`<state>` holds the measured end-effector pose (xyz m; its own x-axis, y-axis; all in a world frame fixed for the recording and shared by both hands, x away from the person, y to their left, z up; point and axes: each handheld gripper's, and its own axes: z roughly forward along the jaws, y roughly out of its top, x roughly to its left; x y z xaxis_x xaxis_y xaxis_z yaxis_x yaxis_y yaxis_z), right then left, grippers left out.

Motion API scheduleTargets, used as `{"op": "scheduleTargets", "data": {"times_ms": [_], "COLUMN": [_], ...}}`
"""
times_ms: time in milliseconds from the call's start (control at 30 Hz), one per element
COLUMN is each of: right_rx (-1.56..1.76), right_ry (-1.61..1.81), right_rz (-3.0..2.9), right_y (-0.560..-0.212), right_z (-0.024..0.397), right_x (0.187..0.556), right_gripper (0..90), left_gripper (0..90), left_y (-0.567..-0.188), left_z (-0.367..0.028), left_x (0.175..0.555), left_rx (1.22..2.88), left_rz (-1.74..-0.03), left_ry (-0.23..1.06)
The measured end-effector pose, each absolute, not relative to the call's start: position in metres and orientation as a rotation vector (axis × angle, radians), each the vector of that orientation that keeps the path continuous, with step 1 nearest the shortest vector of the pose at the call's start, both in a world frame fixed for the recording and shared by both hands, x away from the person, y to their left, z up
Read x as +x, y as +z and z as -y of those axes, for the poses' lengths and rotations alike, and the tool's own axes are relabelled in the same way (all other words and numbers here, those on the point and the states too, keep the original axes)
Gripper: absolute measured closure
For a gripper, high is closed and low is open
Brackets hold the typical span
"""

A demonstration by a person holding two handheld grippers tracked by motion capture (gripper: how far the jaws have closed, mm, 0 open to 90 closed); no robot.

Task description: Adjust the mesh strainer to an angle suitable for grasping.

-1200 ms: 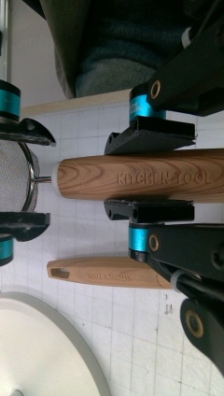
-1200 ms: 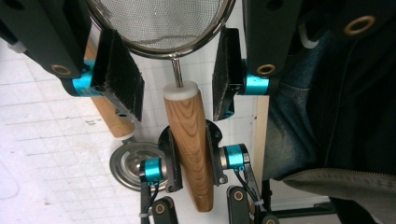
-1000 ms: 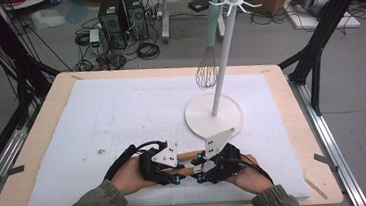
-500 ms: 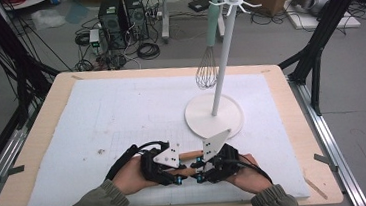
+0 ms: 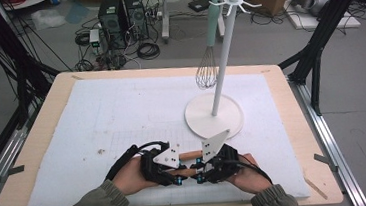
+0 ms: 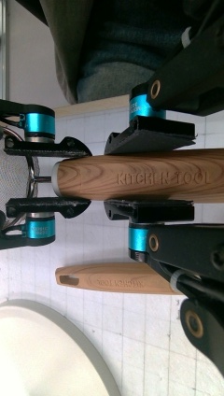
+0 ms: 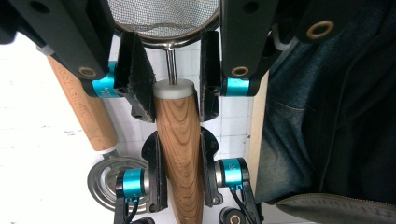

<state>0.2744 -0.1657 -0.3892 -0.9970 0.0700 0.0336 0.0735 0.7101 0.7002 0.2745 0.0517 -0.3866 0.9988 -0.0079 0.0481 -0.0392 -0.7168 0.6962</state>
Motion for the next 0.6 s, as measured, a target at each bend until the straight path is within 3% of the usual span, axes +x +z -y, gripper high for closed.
{"op": "scheduleTargets", "data": {"times_ms": [233, 267, 300, 333, 367, 600], "right_rx": [-0.116, -0.113, -0.113, -0.105, -0.103, -0.105], "right_ry": [-1.206, -1.206, -1.221, -1.26, -1.295, -1.203], "right_rz": [2.897, 2.898, 2.894, 2.912, 2.891, 2.941], "right_y": [-0.3887, -0.3883, -0.3864, -0.3838, -0.3823, -0.3867], "right_z": [0.1652, 0.1653, 0.1665, 0.1688, 0.1709, 0.1662], "right_x": [0.2739, 0.2739, 0.273, 0.2715, 0.272, 0.2719], "right_gripper": [68.2, 70.7, 90.0, 90.0, 90.0, 89.7], "left_gripper": [67.1, 67.2, 65.5, 70.1, 88.5, 86.6], "left_y": [-0.3864, -0.3873, -0.3878, -0.3876, -0.3874, -0.39], "left_z": [-0.0532, -0.0534, -0.0543, -0.0559, -0.0566, -0.0591], "left_x": [0.2756, 0.2756, 0.2767, 0.2758, 0.2737, 0.2773], "left_rx": [2.369, 2.371, 2.378, 2.375, 2.357, 2.369], "left_rz": [0.024, 0.012, 0.015, 0.038, 0.079, 0.035], "left_ry": [0.04, 0.047, 0.031, -0.001, -0.001, 0.039]}}
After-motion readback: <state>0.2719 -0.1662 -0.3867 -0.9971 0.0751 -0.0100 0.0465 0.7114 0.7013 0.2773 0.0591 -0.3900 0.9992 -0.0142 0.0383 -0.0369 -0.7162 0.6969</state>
